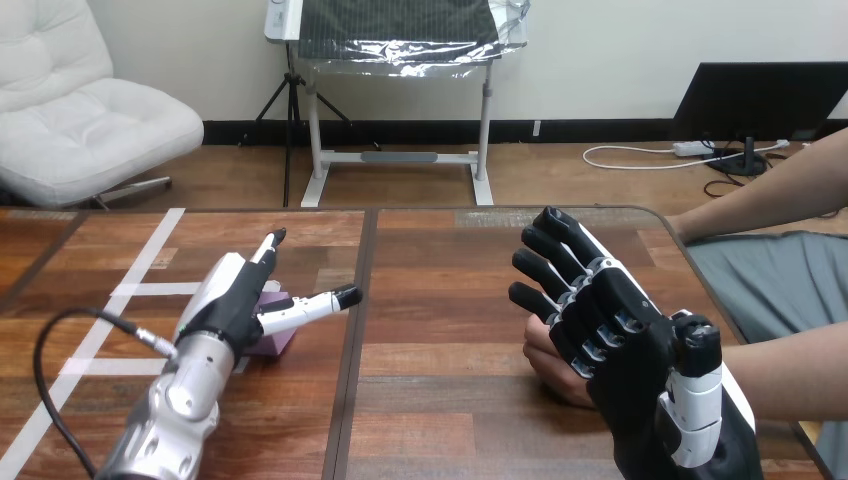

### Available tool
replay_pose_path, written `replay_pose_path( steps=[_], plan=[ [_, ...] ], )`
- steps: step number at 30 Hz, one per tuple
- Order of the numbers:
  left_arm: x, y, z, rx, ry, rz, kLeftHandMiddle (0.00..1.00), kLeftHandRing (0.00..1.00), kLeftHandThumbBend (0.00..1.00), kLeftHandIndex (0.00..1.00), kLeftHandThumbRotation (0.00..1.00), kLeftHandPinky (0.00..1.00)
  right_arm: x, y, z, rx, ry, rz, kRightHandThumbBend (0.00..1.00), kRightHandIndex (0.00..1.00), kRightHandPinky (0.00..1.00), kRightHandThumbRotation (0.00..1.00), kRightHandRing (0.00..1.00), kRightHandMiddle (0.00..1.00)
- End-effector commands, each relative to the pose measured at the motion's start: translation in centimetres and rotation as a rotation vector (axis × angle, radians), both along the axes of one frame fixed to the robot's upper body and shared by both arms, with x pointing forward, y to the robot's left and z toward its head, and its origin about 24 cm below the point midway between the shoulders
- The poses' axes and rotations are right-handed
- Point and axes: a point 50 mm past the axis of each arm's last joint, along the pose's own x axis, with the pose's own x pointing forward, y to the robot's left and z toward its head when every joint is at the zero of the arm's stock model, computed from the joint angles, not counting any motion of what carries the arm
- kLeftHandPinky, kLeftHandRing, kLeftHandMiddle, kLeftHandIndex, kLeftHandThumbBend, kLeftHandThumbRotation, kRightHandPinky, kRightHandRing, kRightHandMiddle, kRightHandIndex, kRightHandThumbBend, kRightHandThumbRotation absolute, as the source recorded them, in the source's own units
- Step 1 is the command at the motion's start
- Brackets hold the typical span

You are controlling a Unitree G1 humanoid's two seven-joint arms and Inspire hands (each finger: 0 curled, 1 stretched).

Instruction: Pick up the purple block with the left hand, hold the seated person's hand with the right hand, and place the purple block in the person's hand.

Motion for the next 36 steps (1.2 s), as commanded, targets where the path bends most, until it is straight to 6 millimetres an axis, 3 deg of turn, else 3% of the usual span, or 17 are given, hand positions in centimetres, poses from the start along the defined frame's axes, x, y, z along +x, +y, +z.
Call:
replay_pose_path(
  steps=[1, 36],
  plan=[
    [1.31, 0.39, 1.49, 0.077, -0.039, -0.005, 1.00, 1.00, 0.94, 1.00, 0.61, 0.99, 0.72, -0.04, 1.63, 0.008, -0.093, 0.001, 0.95, 0.94, 0.93, 0.93, 0.95, 0.95],
    [0.99, 0.99, 1.21, 0.129, -0.054, 0.016, 1.00, 1.00, 0.89, 1.00, 0.60, 1.00, 1.03, 0.15, 1.62, 0.027, -0.098, 0.021, 0.94, 0.94, 0.92, 0.92, 0.95, 0.95]
  ],
)
